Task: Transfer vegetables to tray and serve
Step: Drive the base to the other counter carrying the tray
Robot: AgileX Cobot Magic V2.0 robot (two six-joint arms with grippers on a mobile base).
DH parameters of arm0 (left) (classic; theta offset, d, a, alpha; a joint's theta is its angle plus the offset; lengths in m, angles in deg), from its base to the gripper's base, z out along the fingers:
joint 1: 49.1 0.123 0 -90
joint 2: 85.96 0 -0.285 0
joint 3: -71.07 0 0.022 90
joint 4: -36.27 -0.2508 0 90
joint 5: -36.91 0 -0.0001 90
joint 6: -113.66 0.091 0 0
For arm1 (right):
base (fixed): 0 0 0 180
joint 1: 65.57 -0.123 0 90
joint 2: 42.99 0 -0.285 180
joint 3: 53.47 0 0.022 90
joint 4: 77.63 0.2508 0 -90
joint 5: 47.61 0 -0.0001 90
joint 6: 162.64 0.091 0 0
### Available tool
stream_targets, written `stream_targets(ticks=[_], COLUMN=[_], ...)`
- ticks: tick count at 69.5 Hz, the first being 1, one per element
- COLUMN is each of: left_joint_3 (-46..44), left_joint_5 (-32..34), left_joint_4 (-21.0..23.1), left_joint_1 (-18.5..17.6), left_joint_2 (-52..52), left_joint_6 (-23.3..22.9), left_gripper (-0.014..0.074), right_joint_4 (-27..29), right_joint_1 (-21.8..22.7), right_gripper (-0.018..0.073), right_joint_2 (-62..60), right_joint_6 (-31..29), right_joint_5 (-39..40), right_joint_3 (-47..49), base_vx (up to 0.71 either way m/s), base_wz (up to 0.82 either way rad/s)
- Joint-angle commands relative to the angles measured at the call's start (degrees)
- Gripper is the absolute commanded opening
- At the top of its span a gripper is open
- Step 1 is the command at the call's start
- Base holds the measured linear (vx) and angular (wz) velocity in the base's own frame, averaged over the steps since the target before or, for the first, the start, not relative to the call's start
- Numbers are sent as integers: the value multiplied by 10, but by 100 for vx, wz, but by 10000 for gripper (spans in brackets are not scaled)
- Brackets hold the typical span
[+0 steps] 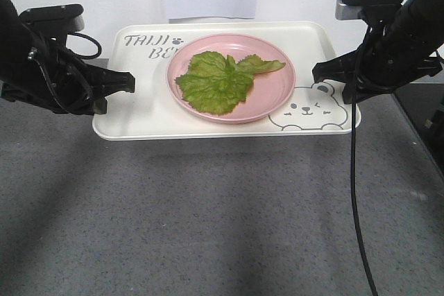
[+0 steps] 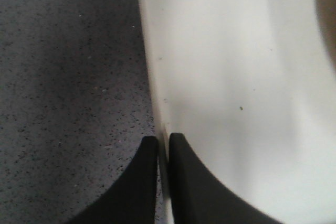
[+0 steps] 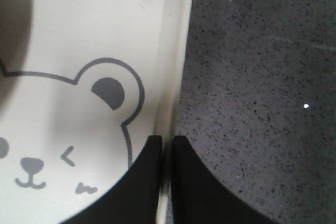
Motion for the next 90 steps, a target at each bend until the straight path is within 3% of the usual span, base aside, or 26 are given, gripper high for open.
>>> stream_targets(ticks=[1,90], left_joint_3=[-18,-18], left_joint_5=[44,44], left_joint_4=[27,27], left_joint_1=[-9,-9], left_joint_2=[-28,-28], left_joint_6=[11,11], left_gripper=[-6,-6], right_joint_4=[26,26], right_joint_1=[-6,-6], right_gripper=[-4,-4], right_joint_2=[-29,-29], right_joint_6=[-12,-12], right_joint_5=[37,38], right_joint_3=[18,18], base_vx=[9,2], base_wz=[17,5])
